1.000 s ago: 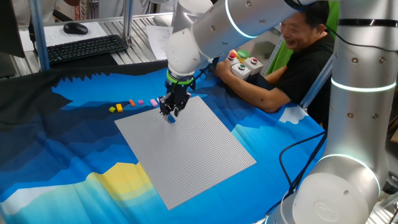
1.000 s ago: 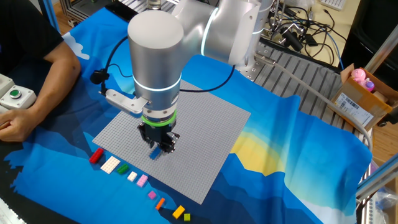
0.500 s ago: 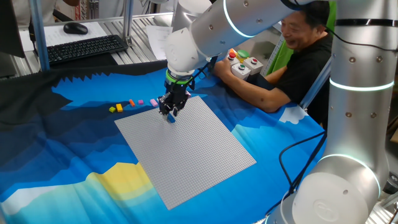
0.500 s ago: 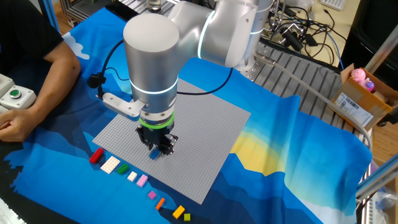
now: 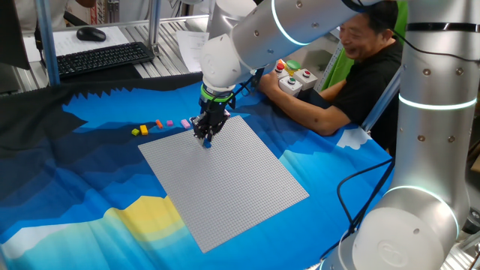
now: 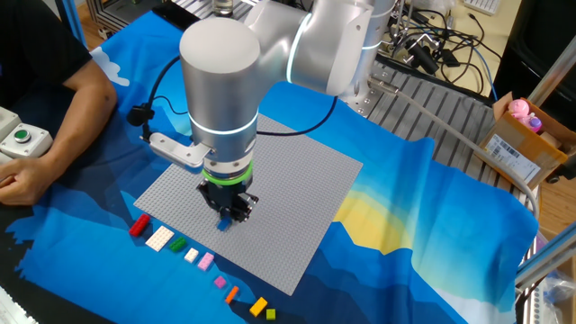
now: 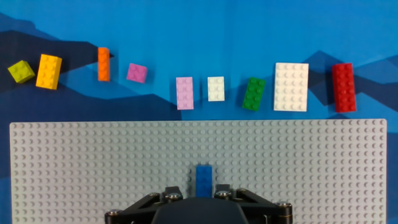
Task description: Stack small Lego blocks one on top of the other
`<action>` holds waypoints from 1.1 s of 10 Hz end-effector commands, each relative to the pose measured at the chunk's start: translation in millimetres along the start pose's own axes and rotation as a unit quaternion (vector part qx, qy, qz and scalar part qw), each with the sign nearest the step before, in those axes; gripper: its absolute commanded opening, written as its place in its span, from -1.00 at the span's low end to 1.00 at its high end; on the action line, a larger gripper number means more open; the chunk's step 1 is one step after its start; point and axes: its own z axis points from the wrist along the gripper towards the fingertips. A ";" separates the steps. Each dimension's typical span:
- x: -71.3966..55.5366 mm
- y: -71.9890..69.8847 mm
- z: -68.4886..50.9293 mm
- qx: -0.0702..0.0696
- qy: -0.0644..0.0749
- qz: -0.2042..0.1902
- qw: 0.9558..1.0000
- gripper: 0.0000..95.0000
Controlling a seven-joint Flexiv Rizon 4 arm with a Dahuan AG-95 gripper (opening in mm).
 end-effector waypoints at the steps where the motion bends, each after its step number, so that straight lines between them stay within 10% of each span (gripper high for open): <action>1: 0.6 -0.1 0.3 -0.001 -0.001 0.000 1.000 -0.60; 3: 0.5 -0.1 0.8 -0.001 -0.001 0.001 1.000 -1.00; 11: 1.3 2.7 0.7 -0.009 0.000 0.015 1.000 -1.00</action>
